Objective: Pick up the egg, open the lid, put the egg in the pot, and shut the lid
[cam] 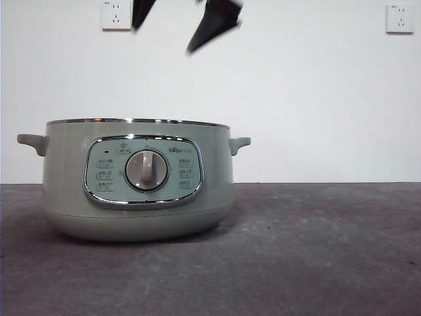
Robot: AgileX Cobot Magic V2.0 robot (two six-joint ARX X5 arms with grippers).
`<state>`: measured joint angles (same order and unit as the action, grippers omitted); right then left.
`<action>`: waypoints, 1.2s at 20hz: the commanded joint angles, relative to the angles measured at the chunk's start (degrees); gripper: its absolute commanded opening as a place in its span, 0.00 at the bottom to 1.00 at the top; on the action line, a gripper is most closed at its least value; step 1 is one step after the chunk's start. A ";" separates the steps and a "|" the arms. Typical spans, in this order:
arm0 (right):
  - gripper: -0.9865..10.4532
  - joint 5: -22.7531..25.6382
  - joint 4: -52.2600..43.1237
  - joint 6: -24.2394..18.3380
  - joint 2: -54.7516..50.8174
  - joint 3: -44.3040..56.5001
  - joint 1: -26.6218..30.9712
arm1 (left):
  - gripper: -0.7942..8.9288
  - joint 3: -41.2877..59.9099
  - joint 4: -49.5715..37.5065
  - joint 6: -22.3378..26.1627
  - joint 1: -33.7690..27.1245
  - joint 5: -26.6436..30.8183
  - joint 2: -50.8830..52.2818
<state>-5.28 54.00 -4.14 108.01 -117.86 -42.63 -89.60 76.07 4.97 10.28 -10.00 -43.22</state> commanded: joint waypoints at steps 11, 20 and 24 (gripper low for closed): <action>0.52 -0.72 18.93 -2.78 -23.41 4.55 0.00 | 0.07 -0.79 -16.44 2.47 2.51 -6.86 -13.77; 0.52 2.34 8.33 5.64 -51.58 36.39 -0.07 | 0.07 9.49 -33.27 3.13 11.72 -2.34 -23.50; 0.52 5.33 8.39 10.64 -61.33 48.17 -0.07 | 0.07 13.49 -40.30 3.06 13.07 -2.34 -28.17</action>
<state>0.01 62.92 4.23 46.61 -70.43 -42.65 -75.50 38.83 7.49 23.07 -11.99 -72.38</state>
